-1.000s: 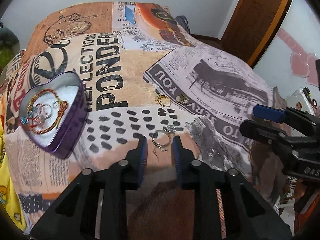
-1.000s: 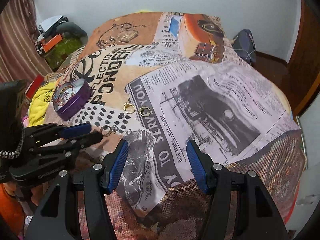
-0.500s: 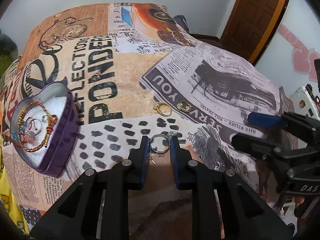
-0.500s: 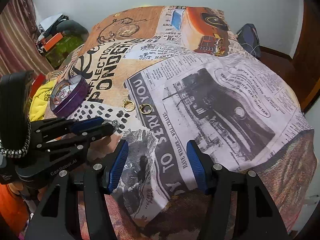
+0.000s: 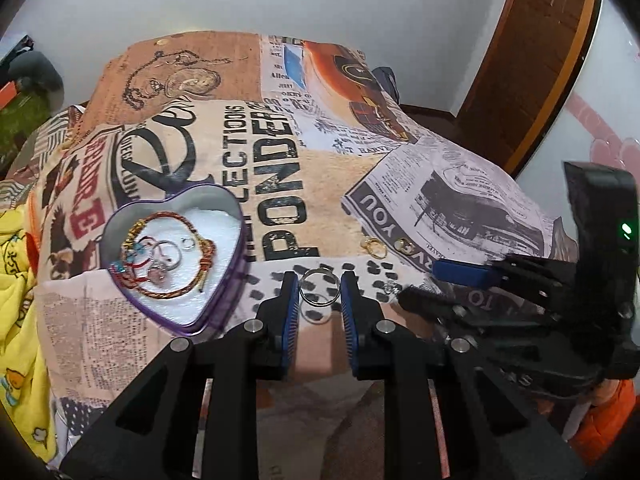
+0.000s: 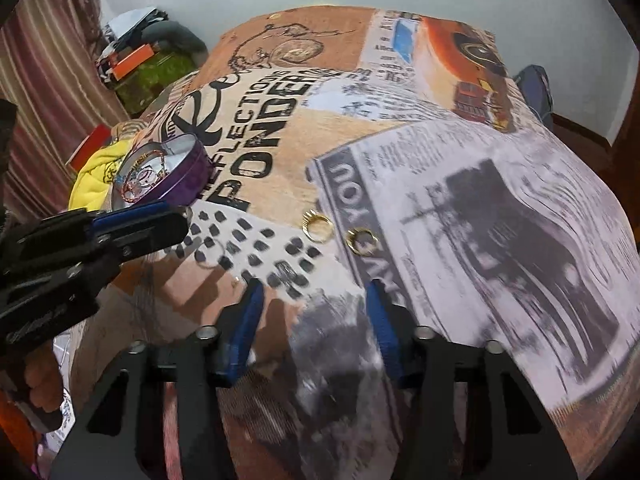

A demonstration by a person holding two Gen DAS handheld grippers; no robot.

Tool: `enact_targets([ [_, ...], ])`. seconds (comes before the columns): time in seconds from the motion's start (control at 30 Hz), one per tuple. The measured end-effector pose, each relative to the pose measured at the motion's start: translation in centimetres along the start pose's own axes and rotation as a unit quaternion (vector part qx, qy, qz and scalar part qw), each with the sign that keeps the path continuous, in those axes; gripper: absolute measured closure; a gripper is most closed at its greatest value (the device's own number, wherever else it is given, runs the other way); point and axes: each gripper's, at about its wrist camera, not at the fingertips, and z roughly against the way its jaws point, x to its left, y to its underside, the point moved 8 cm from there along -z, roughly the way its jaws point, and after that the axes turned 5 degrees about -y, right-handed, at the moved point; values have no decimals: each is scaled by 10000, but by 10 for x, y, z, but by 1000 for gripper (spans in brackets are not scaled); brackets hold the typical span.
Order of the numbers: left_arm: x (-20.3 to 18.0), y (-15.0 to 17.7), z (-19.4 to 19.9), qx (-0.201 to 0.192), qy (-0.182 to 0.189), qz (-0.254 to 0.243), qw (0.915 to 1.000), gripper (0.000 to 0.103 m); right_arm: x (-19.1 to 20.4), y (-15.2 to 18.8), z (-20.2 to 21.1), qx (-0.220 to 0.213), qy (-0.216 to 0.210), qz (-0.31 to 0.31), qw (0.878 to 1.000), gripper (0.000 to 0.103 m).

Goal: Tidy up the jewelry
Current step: 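Grasp a silver ring with the left tool while the right tool grasps a silver earring, then carry both pieces into the heart tin and open both tools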

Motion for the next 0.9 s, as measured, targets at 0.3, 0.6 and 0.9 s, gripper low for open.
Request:
enact_targets([
  [0.3,3,3,1,-45,-43,-57,10000,83,12,-3,-19,143,27,233,9996,94],
  [0.6,10,1,17,-181,-85,59,9998,83,16,-6,-3,-12,21,235,9997,94],
  [0.9,21,-7,47,-485,-199,131,9985,83,32,-31,32,-492,13,333,9982,94],
])
